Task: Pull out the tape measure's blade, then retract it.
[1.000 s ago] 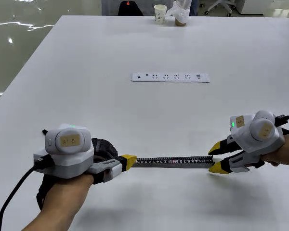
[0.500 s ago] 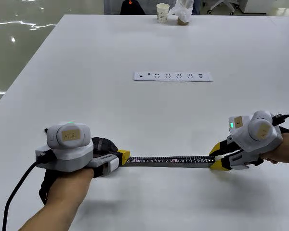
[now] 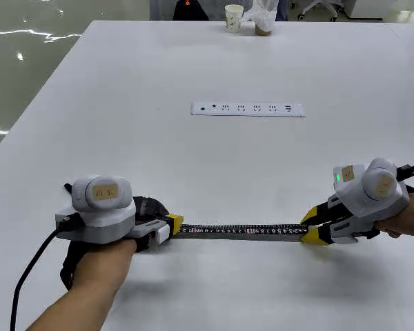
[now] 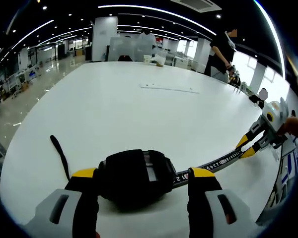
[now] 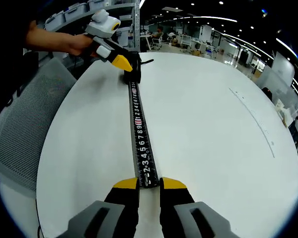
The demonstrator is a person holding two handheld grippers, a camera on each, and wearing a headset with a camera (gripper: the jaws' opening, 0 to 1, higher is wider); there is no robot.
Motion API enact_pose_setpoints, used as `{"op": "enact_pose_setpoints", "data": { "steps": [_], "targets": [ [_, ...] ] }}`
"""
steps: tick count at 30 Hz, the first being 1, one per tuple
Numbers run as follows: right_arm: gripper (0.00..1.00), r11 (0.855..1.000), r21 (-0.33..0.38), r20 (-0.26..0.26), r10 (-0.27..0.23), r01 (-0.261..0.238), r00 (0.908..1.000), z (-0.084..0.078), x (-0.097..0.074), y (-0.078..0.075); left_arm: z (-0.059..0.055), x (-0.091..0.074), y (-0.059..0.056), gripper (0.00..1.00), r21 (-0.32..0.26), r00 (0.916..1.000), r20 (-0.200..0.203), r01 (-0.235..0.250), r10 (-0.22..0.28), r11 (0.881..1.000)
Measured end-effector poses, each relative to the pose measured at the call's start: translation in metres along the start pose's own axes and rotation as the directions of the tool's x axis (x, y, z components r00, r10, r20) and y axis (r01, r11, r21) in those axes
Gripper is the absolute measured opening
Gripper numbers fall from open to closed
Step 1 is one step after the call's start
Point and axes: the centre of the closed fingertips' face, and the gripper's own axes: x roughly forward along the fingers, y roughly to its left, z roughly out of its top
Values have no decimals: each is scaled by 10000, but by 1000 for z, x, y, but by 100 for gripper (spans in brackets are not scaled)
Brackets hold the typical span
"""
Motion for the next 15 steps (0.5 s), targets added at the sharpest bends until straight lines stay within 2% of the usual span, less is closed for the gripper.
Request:
{"op": "enact_pose_setpoints", "data": {
  "steps": [15],
  "targets": [
    [10,9997,-232,59,-56,57,10000,5,-1,5,0,6,5,67,-267,9989,-48,-477,476,9985]
  ]
}}
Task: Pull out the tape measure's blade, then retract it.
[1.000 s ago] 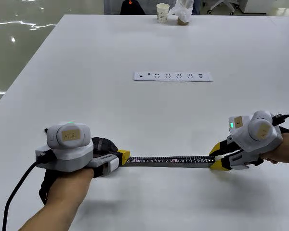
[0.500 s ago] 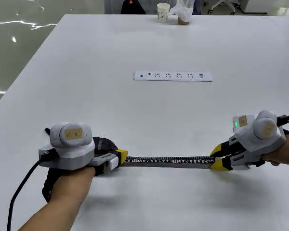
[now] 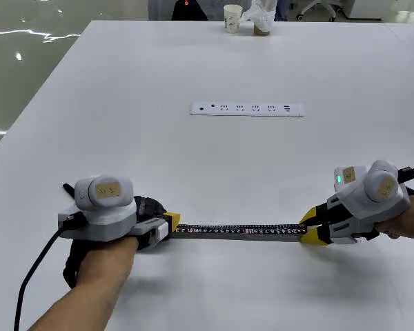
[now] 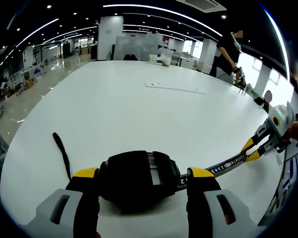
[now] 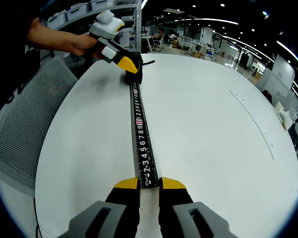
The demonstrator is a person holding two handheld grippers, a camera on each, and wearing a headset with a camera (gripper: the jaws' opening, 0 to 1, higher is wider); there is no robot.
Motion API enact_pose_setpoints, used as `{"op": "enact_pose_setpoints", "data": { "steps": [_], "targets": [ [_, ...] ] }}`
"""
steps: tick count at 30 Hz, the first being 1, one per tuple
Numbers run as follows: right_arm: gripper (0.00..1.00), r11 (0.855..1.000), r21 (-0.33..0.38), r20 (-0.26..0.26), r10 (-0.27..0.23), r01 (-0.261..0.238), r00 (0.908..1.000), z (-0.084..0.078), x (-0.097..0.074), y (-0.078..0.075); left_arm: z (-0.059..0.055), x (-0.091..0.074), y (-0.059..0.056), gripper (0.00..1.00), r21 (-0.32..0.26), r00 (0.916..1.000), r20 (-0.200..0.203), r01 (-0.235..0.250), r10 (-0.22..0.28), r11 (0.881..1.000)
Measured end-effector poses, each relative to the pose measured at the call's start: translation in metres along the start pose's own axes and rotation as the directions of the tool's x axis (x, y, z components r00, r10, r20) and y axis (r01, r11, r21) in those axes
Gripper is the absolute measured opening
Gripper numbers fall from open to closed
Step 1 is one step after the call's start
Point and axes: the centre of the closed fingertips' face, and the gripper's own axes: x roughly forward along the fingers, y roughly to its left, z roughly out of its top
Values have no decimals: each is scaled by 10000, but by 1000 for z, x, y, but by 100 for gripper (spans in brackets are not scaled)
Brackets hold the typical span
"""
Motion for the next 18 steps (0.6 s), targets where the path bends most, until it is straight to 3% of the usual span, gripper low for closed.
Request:
{"op": "enact_pose_setpoints", "data": {
  "steps": [18],
  "targets": [
    [9,10000,-37,-45,-64,64,10000,-4,1,-4,-3,5,4,64,-4,9981,-188,-587,587,9983]
  ]
}}
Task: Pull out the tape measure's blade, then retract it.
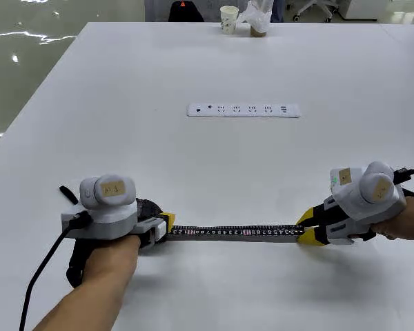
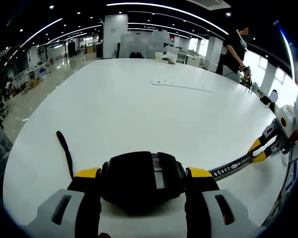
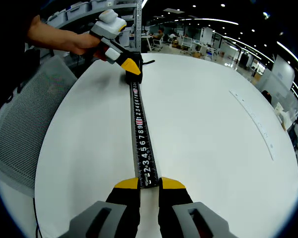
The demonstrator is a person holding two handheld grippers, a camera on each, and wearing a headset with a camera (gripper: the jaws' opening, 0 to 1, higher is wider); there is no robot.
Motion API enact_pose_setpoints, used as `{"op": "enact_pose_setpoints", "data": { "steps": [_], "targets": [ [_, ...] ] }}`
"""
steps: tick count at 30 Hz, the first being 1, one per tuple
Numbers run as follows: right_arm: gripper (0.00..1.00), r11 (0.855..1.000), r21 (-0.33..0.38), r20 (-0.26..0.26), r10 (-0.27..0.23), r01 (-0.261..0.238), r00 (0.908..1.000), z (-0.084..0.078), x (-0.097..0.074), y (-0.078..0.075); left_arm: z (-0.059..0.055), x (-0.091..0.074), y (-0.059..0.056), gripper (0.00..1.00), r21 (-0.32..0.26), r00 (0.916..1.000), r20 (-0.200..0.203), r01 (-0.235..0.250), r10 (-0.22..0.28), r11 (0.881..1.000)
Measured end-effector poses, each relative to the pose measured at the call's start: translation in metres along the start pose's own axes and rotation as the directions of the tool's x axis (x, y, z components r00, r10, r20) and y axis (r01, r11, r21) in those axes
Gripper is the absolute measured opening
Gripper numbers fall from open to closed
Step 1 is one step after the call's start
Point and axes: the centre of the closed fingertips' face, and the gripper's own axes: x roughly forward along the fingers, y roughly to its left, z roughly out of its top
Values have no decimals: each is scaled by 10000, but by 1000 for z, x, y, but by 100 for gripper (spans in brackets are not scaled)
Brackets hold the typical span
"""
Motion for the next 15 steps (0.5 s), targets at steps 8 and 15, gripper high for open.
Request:
{"op": "enact_pose_setpoints", "data": {
  "steps": [8,15],
  "targets": [
    [9,10000,6,-12,31,-31,10000,-1,0,0,-1,-1,1,62,141,9998,-177,-61,64,9999],
    [9,9999,-55,-57,86,-86,9999,-2,1,-1,-2,-2,1,60,277,9997,-222,-129,135,9995]
  ]
}}
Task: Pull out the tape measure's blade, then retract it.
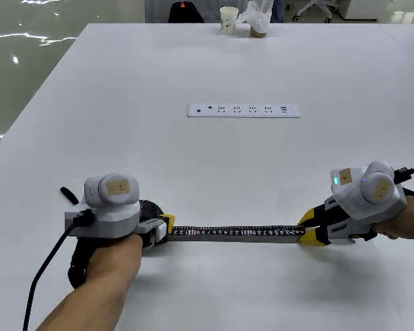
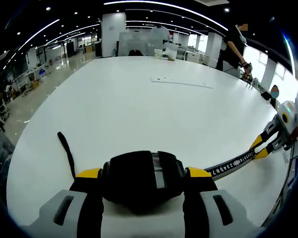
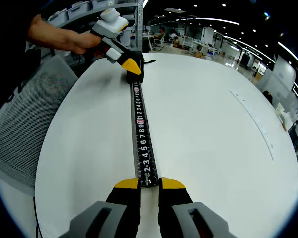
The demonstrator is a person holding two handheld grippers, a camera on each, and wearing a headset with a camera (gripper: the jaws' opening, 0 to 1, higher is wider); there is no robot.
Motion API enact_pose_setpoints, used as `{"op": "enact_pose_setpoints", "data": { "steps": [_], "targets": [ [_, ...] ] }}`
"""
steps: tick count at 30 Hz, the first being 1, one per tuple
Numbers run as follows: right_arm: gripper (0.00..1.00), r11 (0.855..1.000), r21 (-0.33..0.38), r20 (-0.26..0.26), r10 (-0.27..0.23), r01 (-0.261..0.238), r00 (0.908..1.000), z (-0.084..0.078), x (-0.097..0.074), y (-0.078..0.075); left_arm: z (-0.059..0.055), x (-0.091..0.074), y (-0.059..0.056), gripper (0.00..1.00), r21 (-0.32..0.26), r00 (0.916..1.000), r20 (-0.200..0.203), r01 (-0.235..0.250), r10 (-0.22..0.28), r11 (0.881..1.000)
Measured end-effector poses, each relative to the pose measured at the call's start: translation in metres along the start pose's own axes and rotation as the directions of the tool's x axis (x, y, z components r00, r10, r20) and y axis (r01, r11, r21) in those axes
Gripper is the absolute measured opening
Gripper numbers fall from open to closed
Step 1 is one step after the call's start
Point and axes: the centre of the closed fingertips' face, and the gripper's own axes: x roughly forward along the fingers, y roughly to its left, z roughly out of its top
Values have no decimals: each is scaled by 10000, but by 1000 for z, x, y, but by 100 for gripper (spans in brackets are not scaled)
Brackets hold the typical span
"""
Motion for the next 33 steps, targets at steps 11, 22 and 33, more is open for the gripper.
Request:
{"op": "enact_pose_setpoints", "data": {
  "steps": [11,22,33],
  "targets": [
    [9,10000,-81,-89,28,-29,10000,-1,0,1,0,-1,0,58,35,10000,-56,42,-41,10000],
    [9,9999,-103,-107,-9,8,9999,0,0,1,-1,0,0,58,-61,9999,-71,97,-97,9999],
    [9,9999,-114,-118,-12,11,9999,0,-1,2,-1,-2,-1,58,-107,9998,-121,159,-160,9998]
  ]
}}
